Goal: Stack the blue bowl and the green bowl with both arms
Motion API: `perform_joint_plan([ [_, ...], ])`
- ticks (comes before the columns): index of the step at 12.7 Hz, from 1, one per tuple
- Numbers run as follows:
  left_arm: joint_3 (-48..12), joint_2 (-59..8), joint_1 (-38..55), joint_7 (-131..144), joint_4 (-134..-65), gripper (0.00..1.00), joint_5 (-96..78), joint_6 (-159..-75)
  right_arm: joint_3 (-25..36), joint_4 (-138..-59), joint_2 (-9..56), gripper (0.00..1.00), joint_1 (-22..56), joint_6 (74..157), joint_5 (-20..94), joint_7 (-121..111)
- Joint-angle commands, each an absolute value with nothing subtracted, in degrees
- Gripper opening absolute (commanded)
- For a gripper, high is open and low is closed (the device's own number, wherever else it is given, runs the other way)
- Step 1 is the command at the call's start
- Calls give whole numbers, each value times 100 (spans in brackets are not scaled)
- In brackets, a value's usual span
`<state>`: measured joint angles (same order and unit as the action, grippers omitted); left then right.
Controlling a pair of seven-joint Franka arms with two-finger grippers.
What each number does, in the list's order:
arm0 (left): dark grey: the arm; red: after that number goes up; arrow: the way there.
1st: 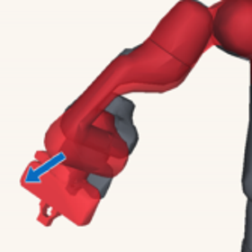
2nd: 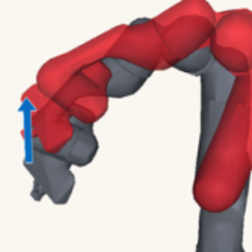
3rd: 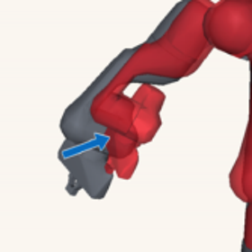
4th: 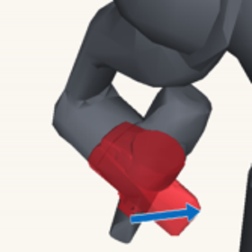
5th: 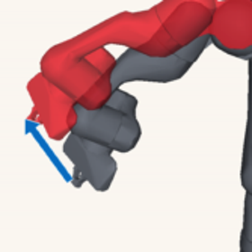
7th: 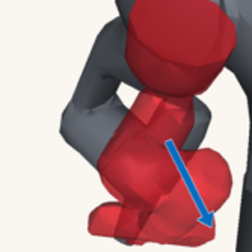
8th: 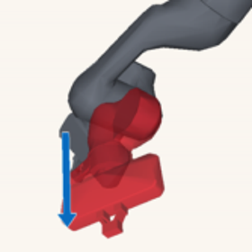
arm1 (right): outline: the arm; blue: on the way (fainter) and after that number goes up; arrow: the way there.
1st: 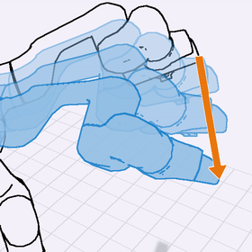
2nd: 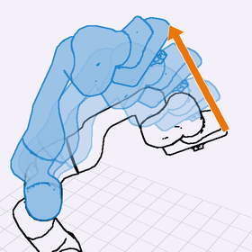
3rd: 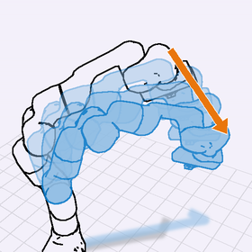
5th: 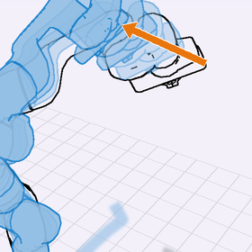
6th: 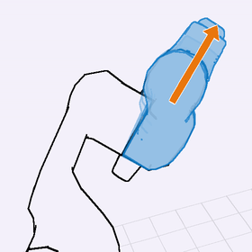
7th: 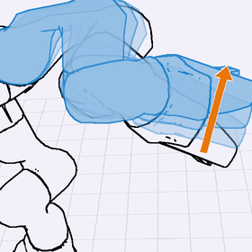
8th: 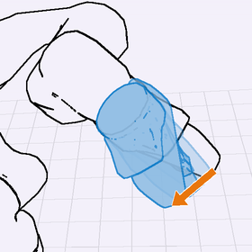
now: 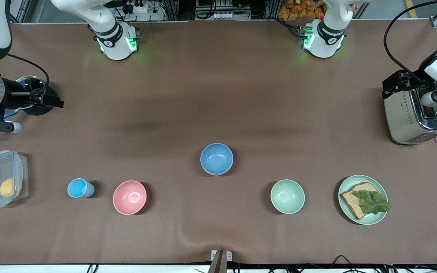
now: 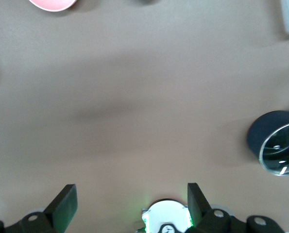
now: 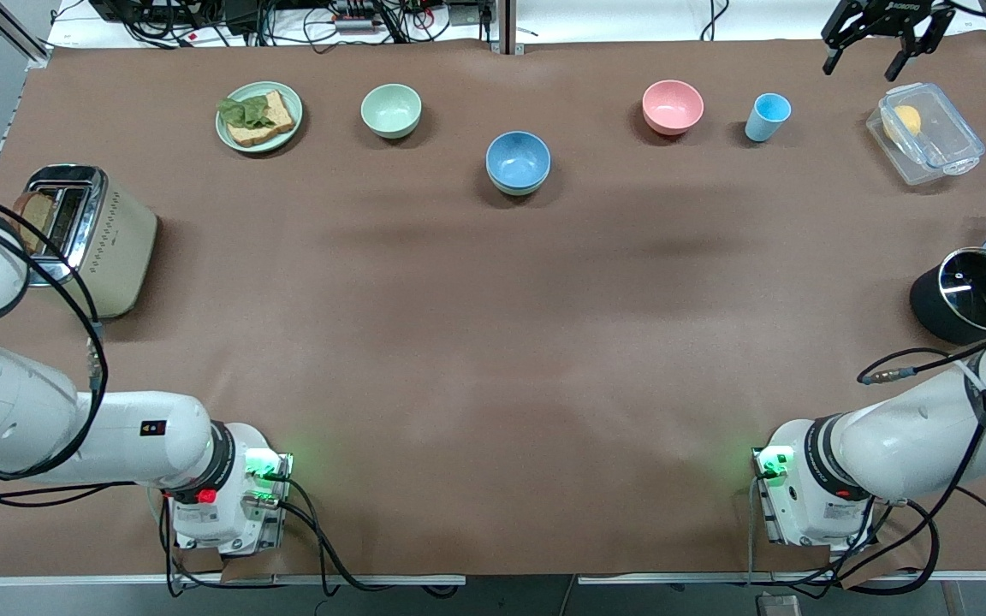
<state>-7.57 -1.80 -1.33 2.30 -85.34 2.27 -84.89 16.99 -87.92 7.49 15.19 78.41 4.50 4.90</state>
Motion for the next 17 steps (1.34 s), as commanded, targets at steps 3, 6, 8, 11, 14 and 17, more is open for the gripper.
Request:
perform_joint_plan([
  [3, -729, -18, -185, 26, -8657, 100, 79, -8455, 56, -10007, -331, 100, 47, 8734, 88, 545],
  [6, -729, 17, -176, 26, -8675, 100, 79, -8455, -229, -10055, -378, 100, -237, 8745, 62, 510],
  [8, -729, 18, -176, 26, -8675, 100, 79, -8464, -211, -9820, -238, 100, -272, 8545, 62, 466],
  [11, -729, -9, -158, -17, -8622, 100, 105, -8464, -176, -8949, 236, 100, -246, 7885, 53, 475],
  [14, -729, -18, -149, -18, -8613, 100, 132, -8464, -176, -8947, 237, 100, -237, 7893, 53, 475],
  [17, -729, -26, -149, -9, -8613, 100, 123, -8464, -176, -8939, 255, 100, -229, 8006, 53, 475],
])
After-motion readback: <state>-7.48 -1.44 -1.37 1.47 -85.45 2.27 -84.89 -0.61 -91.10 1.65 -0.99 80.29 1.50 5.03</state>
